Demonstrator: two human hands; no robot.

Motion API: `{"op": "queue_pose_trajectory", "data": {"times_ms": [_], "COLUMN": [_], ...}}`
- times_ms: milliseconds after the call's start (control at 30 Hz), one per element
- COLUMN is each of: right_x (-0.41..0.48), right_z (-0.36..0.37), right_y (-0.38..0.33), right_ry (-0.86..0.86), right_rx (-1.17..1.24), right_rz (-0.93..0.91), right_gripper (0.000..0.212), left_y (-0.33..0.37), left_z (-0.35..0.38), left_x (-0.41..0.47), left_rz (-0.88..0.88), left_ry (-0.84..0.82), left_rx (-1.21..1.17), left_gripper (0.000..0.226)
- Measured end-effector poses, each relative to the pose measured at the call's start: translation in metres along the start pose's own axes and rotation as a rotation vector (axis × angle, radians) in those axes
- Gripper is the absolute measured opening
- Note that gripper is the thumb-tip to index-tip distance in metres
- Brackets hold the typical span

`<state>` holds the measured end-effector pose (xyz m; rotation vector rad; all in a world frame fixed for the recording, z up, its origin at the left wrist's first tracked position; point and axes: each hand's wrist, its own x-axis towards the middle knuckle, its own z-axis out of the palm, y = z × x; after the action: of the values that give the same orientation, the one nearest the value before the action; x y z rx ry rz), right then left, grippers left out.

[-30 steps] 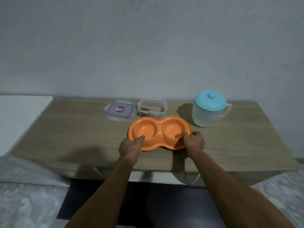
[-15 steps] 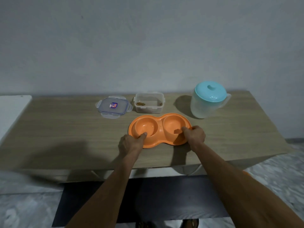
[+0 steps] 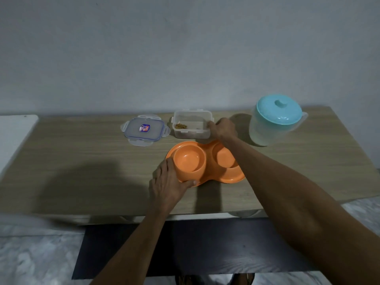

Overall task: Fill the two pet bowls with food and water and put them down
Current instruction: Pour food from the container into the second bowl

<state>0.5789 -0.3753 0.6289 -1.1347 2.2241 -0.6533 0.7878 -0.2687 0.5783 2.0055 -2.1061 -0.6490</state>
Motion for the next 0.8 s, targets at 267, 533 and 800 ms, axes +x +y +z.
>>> {"op": "queue_pose_trajectory", "data": {"times_ms": [267, 533, 800], "right_x": [0.007, -0.021, -0.076], "right_z": [0.005, -0.025, -0.052], "right_y": [-0.011, -0.004, 0.022], "right_ry": [-0.055, -0.081, 0.015], "right_rx": [0.262, 0.519, 0.325], "right_rz": [0.066, -0.060, -0.438], "right_gripper": [0.026, 0.028, 0.024], "left_y": [0.003, 0.011, 0.013], "left_z": [0.001, -0.008, -0.013], "left_x": [0.000, -0.003, -0.007], "left_rz": [-0.019, -0.035, -0.019], "left_ry": [-0.023, -0.052, -0.046], "left_rx": [0.063, 0.059, 0.033], "left_gripper": [0.121, 0.118, 0.115]}}
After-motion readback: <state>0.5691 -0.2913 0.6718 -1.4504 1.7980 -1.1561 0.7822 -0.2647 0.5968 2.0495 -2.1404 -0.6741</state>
